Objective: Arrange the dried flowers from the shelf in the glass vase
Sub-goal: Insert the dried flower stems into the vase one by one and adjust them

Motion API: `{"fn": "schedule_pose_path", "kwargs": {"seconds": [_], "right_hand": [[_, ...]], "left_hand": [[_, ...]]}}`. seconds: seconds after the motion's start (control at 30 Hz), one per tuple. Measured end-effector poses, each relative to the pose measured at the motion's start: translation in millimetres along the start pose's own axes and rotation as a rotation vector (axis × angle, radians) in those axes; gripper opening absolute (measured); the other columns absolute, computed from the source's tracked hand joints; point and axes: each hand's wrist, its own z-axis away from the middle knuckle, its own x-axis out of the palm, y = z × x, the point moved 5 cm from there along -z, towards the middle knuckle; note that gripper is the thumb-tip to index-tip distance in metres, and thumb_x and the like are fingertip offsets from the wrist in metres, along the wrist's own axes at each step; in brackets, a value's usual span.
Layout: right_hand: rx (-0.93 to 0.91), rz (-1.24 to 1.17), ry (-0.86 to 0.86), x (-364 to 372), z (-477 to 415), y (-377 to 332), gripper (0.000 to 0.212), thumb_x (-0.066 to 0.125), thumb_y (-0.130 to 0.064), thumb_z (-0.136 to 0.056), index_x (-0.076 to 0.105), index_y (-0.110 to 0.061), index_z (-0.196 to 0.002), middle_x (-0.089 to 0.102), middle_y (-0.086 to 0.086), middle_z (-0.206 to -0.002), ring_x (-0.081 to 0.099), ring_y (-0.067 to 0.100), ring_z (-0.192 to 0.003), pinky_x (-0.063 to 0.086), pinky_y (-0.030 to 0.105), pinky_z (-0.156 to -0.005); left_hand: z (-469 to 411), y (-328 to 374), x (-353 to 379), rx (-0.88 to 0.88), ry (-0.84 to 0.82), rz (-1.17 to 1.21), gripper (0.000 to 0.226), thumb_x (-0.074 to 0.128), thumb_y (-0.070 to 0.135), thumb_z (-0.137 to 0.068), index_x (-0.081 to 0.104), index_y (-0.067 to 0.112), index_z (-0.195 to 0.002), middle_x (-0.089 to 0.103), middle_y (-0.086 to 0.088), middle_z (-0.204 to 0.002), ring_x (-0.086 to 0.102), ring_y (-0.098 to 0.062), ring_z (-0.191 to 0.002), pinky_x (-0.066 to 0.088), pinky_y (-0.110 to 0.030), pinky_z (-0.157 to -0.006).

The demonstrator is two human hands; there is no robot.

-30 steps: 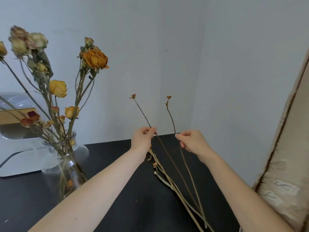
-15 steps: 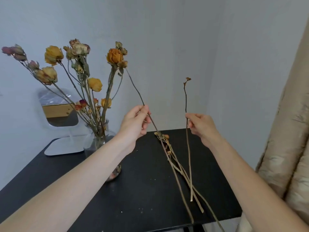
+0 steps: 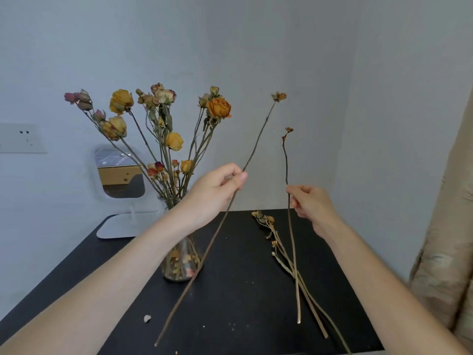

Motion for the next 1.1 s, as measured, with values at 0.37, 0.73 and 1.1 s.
{"fn": "schedule_pose_path", "kwargs": {"seconds": [0.37,0.73,1.1], "right_hand": [[-0.058,0.039,-0.088,39.9,11.3,-21.1,0.021,0.055,-0.025,-0.092,0.059,-0.015,-0.074,0.049,-0.003,-0.054,0.039,0.008,-0.044,0.036,0.022,-0.051],[-0.111,0.045,-0.131,71.8,23.5,-35.2,0.031,0.056,-0.021,-0.091,0.054,-0.008,-0.063,0.044,0.005,-0.054,0.035,0.012,-0.044,0.034,0.022,-0.049],[-0.115,0.007,-0.134,70.5,24.9,-39.0,0.025,0.055,-0.019,-0.092,0.058,-0.007,-0.070,0.048,0.001,-0.052,0.034,0.007,-0.038,0.032,0.013,-0.037]], "left_hand": [[68.1,39.5,-123.2,0.199,0.539,-0.019,0.026,0.039,0.026,-0.098,0.050,0.023,-0.075,0.040,0.010,-0.049,0.031,-0.002,-0.041,0.026,-0.010,-0.040],[74.8,86.8,-166.1,0.380,0.812,-0.008,0.027,0.036,0.027,-0.099,0.045,0.028,-0.073,0.038,0.012,-0.051,0.033,-0.003,-0.045,0.029,-0.012,-0.045],[56.2,72.0,-159.1,0.349,0.786,-0.120,0.025,0.039,0.029,-0.098,0.047,0.031,-0.075,0.044,0.014,-0.052,0.035,-0.003,-0.048,0.032,-0.021,-0.048]]}}
